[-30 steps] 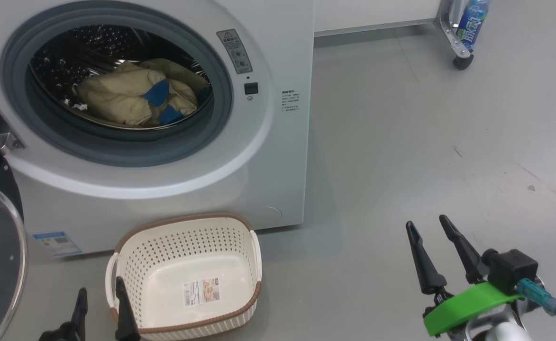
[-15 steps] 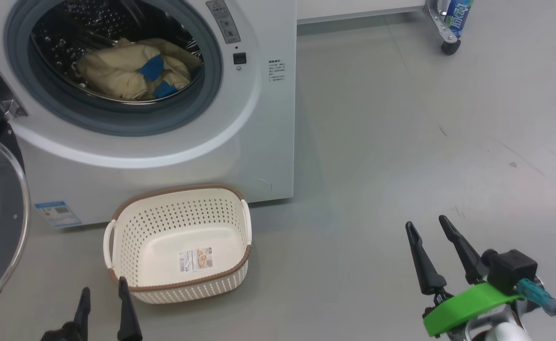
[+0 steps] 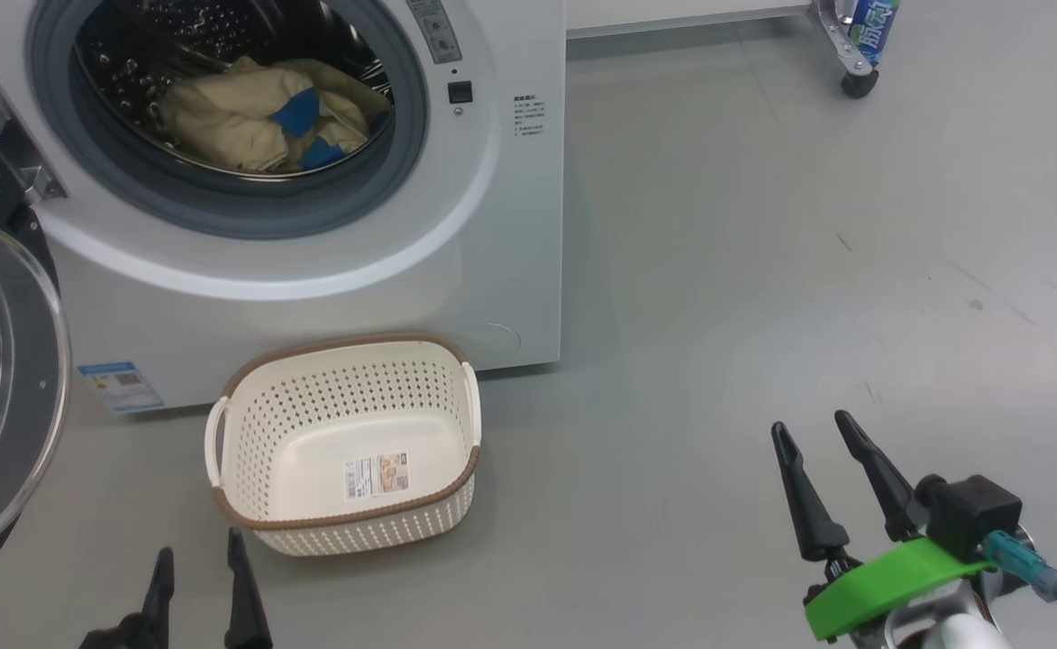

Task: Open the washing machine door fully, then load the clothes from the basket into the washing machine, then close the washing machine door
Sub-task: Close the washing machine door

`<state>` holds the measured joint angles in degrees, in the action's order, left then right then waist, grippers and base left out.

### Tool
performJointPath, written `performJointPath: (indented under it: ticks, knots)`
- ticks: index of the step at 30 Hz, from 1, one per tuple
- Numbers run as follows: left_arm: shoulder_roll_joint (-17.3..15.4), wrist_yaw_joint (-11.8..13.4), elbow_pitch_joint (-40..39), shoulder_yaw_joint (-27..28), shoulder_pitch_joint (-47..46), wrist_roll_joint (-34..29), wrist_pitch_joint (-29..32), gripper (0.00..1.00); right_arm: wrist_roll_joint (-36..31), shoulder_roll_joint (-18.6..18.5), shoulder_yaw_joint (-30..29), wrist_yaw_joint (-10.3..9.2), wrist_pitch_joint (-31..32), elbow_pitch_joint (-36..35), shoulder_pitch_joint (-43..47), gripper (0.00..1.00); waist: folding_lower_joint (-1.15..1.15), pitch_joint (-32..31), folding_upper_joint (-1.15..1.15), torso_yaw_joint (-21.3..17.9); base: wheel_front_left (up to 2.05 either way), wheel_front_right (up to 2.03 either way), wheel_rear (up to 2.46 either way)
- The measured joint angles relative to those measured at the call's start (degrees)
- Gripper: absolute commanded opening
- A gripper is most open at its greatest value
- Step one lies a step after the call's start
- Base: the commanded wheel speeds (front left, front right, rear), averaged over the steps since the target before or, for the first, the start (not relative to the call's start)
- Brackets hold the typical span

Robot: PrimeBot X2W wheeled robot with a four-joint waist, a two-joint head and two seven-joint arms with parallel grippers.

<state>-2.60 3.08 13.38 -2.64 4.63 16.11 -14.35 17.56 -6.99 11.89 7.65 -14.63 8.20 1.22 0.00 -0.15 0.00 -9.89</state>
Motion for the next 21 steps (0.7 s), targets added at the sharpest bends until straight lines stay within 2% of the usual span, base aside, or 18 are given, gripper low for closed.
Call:
performJointPath:
  ticks: [11,21]
  knots:
    - [0.0,1.0,-1.64,0.25,-0.03,-0.8,0.0,1.0,-0.01,0.05,0.01,0.0,0.0,-0.18,-0.03,1.0,0.0,0.52,0.0,3.6,0.0,0.0,0.0]
    - [0.0,1.53,-2.89,0.38,-0.04,-0.91,0.0,1.0,-0.52,0.03,0.7,0.0,0.0,-0.24,-0.55,1.0,0.0,1.24,0.0,9.84,0.0,0.0,0.0]
